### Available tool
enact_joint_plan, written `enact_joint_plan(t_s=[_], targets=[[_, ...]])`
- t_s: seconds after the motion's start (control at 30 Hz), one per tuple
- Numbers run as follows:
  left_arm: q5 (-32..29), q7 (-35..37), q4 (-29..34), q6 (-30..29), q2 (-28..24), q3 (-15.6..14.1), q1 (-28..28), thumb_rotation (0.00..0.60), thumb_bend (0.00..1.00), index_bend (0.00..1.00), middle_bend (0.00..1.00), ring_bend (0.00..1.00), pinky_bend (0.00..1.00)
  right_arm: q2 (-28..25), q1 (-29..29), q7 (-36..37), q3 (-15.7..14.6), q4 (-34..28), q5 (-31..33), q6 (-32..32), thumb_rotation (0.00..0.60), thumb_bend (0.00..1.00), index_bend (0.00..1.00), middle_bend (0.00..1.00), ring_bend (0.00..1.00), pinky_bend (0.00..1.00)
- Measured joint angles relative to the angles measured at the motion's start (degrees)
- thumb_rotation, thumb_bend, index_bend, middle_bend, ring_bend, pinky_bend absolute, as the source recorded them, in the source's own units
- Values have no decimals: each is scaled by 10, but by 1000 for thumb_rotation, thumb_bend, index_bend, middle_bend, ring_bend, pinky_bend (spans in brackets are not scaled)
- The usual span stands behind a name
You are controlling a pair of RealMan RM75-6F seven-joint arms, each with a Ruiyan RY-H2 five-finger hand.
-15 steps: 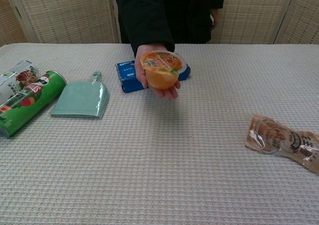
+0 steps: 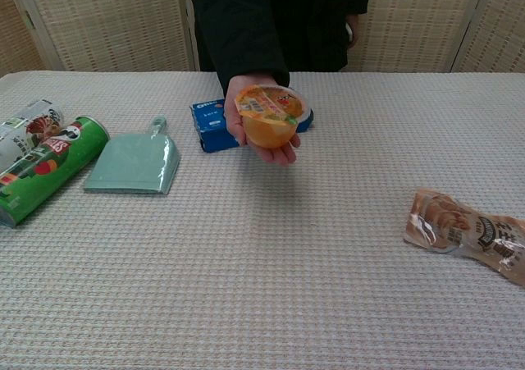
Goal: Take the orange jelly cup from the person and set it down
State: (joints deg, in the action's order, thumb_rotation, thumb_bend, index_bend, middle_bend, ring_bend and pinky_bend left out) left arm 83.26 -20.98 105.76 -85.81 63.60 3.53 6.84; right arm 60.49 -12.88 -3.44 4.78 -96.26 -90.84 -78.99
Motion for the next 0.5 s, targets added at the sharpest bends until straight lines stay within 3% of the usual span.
enact_joint_plan(t_s=[0.3,0.5], targets=[[7,4,5,-2,-7,-2,-1,600,223,143,50,97,219,16,-109,-18,29,-30,-20,115,600,188,0,85,42,131],[11,10,6,-7,-13,-4,-5,600,223,143,50,97,219,67,-206,-43,53,-37,-10,223,600,170,0,53,39,131]])
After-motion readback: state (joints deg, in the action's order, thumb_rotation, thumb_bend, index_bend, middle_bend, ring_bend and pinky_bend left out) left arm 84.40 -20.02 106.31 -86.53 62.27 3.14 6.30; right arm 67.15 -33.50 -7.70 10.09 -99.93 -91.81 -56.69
